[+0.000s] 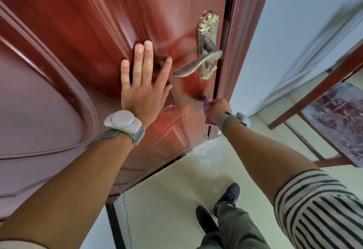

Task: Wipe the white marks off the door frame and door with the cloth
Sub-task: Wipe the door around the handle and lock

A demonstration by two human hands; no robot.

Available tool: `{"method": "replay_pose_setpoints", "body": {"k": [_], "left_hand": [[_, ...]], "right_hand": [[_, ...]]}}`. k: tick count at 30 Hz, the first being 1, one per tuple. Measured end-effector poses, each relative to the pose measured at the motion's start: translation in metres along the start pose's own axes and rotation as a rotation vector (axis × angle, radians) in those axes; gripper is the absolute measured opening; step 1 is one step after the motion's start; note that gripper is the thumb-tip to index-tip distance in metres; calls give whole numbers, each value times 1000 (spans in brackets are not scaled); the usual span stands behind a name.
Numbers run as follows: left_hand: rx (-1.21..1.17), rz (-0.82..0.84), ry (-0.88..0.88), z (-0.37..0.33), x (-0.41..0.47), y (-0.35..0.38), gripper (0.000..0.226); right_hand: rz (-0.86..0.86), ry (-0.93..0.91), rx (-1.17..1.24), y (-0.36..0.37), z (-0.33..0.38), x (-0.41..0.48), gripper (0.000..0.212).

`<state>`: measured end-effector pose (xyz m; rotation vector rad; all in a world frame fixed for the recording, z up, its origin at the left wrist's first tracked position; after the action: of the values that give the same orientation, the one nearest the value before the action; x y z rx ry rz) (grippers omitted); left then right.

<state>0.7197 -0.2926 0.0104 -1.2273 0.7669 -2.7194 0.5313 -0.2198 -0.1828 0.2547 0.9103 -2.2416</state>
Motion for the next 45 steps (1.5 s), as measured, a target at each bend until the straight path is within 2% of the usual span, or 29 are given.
{"method": "replay_pose_setpoints", "body": {"k": [2,4,7,10,13,18,20,22,24,25,26,28,30,32,35,36,37,40,43,45], "left_hand": [[3,-6,2,-1,-1,1,65],[9,-6,-11,-1,-1,2,67],[6,-5,-31,-5,0,2,67],[11,4,-26,-7,0,3,67],[0,10,-30,-5,-2,4,67],[14,0,-40,-6,-1,4,70],[17,2,-34,-6,-1,4,69],[26,7,-28,-6,-1,5,67],[25,7,-28,-7,-2,3,66],[28,6,-27,-6,-1,3,65],[27,9,-30,-6,-1,3,65],[24,12,-33,-6,-1,3,64],[24,6,-30,-7,0,3,64],[15,6,-34,-7,0,3,64],[21,18,-30,-5,0,2,67],[22,16,-25,-5,0,2,68],[17,18,-21,-6,-1,1,68],[17,25,-18,-4,0,2,67],[4,29,-26,-5,1,0,67],[0,40,-46,-8,1,1,67]], "right_hand": [[-46,20,20,-8,-16,-1,23],[-187,-111,159,-18,-11,-6,25],[-260,-276,307,-17,12,-9,25],[-230,-181,301,-9,19,4,26],[-34,-120,95,9,2,9,30],[-263,-81,375,2,8,-8,25],[-184,-69,391,23,18,-18,23],[61,-14,351,58,10,-24,18],[293,19,207,79,-11,-35,21],[289,8,143,77,-17,-36,21],[196,-18,131,67,-21,-35,23],[-22,-99,217,45,-8,-38,24],[-126,-169,344,40,15,-45,22],[-84,-196,343,58,30,-51,21],[203,-157,176,98,14,-62,27],[229,-138,189,96,4,-62,28],[162,-130,223,84,-7,-58,29],[-203,-167,292,23,-13,-30,32],[-305,-190,302,-7,-1,-1,34],[-325,-121,259,-4,-4,12,32]]}}
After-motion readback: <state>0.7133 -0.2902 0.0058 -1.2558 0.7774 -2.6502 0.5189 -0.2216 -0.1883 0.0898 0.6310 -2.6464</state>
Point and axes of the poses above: each hand's wrist, its own x-axis towards the middle knuckle, its own y-axis out of the palm, z = x × y, the point moved 7 cm from there along x, towards the middle knuckle, and after that the axes turned 9 degrees about x, right-handed, at the moved point
